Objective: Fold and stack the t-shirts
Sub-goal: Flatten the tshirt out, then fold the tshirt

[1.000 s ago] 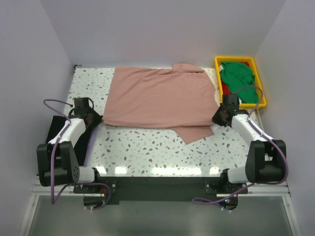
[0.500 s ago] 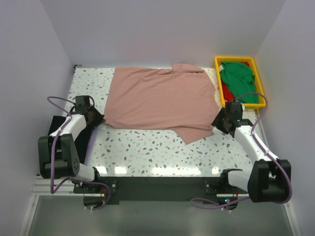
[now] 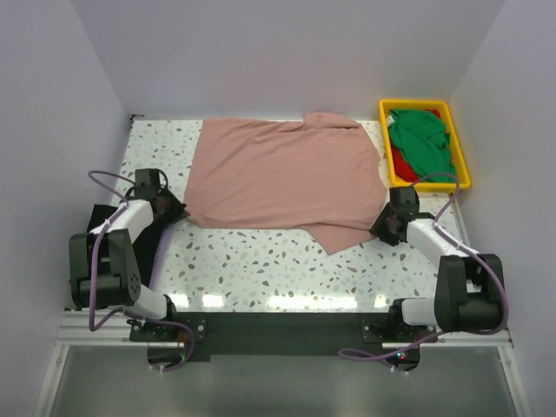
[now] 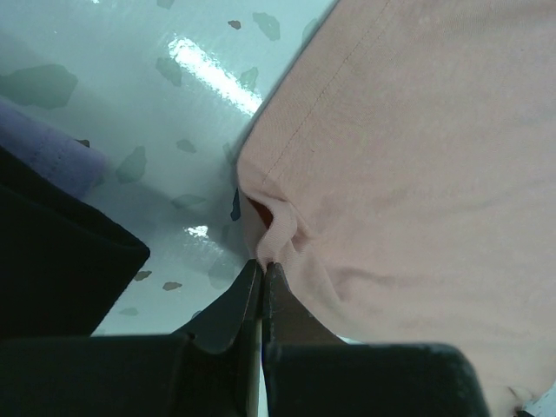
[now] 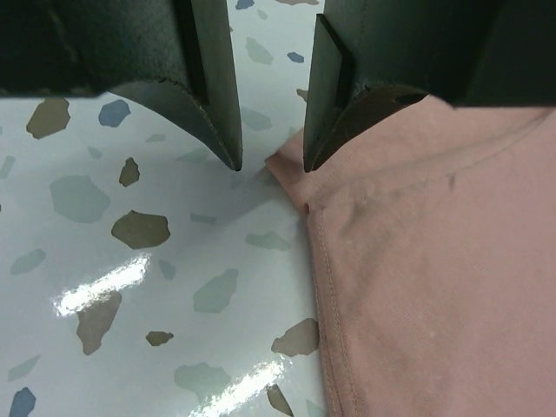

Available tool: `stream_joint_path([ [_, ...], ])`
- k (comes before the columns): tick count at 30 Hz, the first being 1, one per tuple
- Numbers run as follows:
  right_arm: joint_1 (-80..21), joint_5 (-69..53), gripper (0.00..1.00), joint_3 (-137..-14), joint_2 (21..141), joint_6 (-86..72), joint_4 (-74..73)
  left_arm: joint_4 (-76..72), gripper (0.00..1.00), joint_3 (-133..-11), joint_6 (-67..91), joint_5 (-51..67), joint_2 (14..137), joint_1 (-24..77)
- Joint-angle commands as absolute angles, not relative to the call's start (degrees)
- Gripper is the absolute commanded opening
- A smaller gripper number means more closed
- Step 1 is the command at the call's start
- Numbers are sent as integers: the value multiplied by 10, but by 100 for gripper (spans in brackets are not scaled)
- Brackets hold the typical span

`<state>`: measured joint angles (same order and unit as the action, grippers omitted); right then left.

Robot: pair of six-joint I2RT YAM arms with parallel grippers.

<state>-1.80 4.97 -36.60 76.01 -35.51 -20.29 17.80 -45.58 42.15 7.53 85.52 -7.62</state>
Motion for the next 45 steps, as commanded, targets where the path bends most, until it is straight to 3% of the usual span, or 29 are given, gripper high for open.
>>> stream_joint_path([
  [1,-16,49,38,-359,780,-371,-151,162,1,-473,403,87,857,-77],
  [3,-17,53,35,-355,787,-371,-142,163,0,-473,403,89,858,-77],
  [10,-16,54,0,-331,729,-375,-168,166,0,-461,402,84,846,-77],
  [23,-18,-50,0,-310,401,-395,-368,192,0,-417,403,35,784,-77],
  [33,-16,-54,0,-359,243,-384,-533,230,0,-364,400,-32,694,-76],
  [39,-17,-50,0,-382,250,-385,-511,228,0,-378,403,-25,702,-74],
  [45,-17,-41,0,-420,420,-386,-359,221,0,-467,407,-24,790,-55],
])
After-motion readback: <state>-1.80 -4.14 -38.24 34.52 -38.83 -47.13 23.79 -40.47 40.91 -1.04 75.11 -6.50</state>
